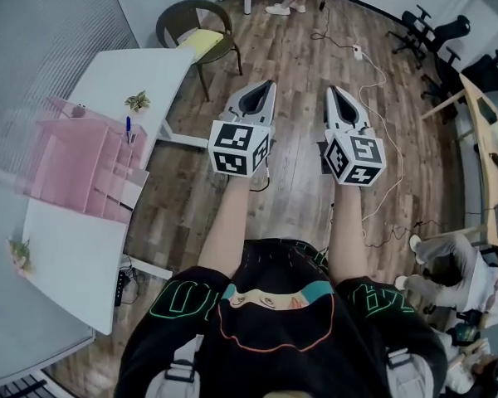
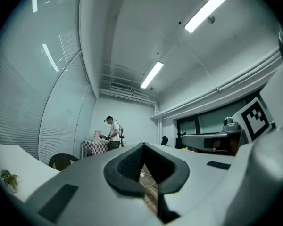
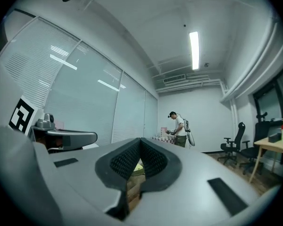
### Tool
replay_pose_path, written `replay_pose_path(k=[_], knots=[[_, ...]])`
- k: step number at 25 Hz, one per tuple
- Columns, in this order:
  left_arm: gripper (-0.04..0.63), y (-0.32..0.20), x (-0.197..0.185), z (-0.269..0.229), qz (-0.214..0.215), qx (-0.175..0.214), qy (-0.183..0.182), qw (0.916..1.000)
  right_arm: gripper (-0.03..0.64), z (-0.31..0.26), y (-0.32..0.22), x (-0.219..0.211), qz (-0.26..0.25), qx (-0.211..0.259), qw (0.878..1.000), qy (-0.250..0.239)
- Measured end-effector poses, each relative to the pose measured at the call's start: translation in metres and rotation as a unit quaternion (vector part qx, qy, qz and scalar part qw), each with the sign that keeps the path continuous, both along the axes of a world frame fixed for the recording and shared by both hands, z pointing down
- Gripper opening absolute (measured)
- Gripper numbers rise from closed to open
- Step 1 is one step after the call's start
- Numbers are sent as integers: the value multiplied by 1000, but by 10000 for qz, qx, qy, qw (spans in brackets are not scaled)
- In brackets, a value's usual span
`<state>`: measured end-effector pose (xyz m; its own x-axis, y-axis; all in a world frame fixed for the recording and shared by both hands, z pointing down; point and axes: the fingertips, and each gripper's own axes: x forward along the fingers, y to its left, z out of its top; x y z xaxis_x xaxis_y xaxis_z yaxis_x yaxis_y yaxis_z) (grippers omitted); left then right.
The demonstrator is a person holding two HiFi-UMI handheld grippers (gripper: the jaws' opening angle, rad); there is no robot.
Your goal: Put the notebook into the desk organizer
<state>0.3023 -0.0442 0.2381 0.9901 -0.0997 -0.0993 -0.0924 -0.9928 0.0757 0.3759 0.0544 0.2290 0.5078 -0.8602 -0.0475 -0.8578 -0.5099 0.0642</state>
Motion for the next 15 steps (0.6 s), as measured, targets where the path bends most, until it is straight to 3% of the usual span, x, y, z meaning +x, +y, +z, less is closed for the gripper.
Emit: replay_pose_path(k=[6,15], knots=[[-6,12,27,0,102,108,83,9999,3,1,18,24,177,82,9997,138],[-6,68,51,27,17,154,100,9998,3,25,75,47,79,72,9996,254]])
